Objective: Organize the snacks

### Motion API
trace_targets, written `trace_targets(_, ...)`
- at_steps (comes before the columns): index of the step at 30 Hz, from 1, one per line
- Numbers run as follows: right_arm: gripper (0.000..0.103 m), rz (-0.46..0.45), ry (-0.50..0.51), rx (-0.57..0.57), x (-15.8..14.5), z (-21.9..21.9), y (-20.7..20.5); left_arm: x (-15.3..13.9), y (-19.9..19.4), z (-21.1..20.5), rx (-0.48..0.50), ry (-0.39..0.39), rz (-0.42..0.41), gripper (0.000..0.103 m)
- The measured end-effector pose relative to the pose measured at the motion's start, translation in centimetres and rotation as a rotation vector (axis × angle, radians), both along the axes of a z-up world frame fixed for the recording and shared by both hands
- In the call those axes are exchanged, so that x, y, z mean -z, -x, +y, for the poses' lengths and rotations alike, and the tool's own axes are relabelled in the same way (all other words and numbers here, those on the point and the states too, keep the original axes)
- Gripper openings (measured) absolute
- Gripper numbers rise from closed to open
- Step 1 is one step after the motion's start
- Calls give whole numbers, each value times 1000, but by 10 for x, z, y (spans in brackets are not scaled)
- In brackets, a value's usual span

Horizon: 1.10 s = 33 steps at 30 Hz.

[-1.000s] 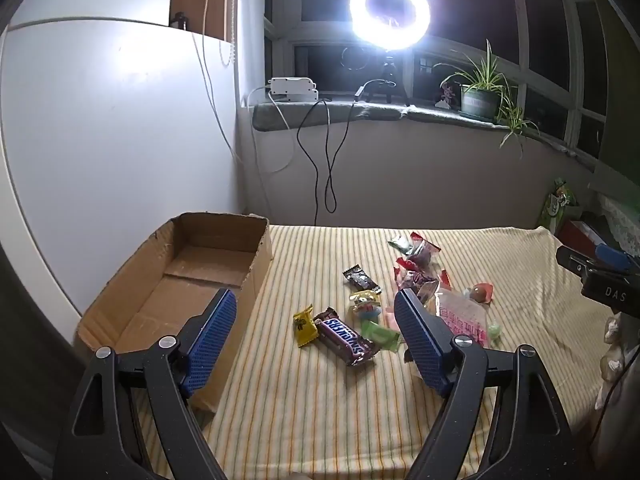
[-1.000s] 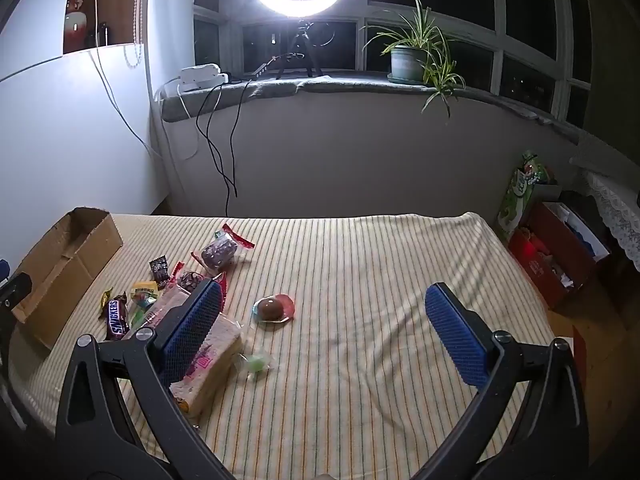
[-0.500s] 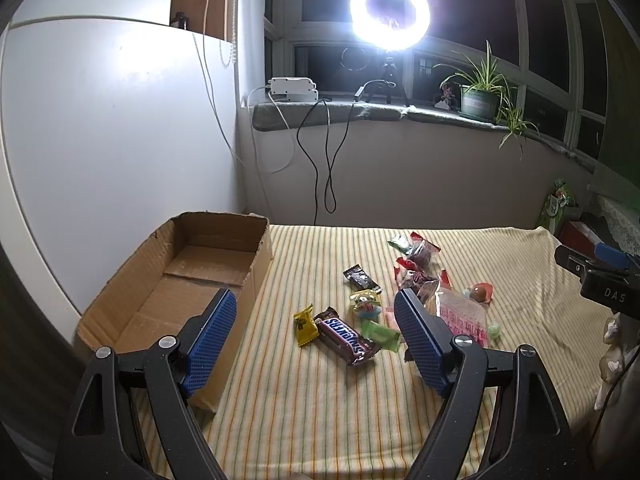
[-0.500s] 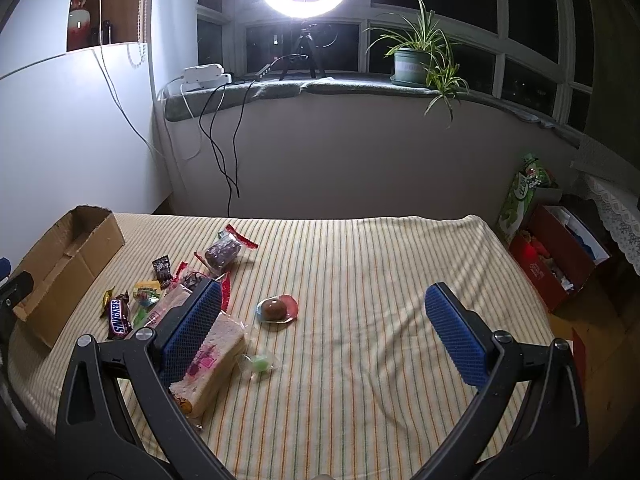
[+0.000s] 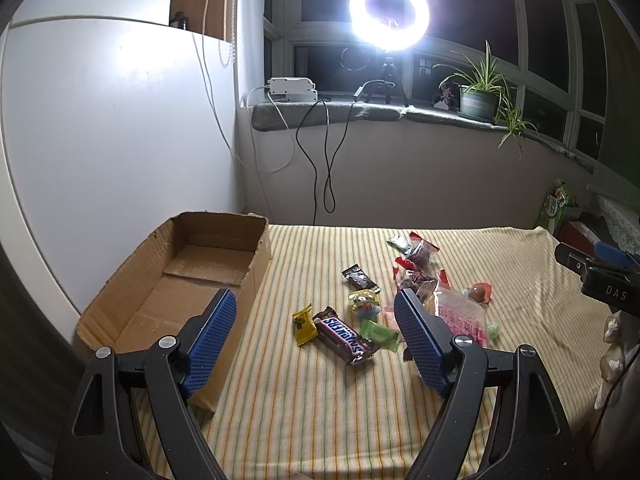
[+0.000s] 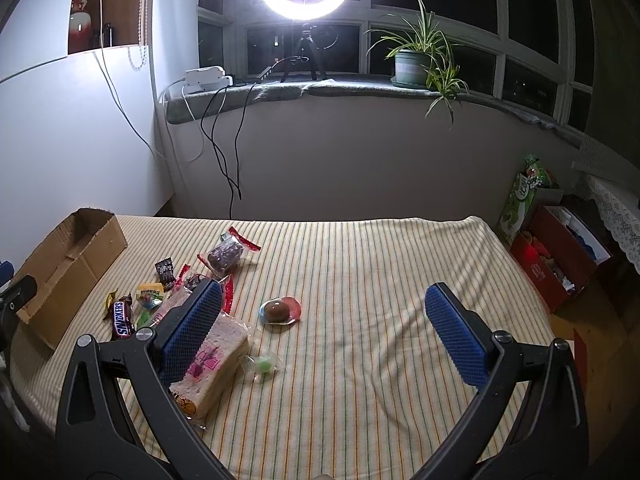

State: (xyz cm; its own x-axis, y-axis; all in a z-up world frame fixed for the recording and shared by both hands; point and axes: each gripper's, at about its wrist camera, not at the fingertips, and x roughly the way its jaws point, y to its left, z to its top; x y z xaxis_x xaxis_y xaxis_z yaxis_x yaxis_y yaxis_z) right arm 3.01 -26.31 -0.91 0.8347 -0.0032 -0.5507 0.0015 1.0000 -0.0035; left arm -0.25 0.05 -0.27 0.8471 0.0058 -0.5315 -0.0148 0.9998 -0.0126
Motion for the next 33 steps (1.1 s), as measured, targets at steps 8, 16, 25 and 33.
trace_targets(8, 103, 5, -5, 1, 1, -1, 0, 0, 0, 0, 1, -1, -1, 81)
trace_targets(16, 103, 12, -8, -2, 2, 0, -2, 0, 0, 0, 2, -1, 0, 81)
trace_targets(25, 103, 14, -9, -4, 4, 1, -3, 1, 0, 0, 1, 0, 0, 81)
trace_targets(33, 103, 24, -14, -10, 8, 4, -5, 2, 0, -1, 4, 0, 6, 81)
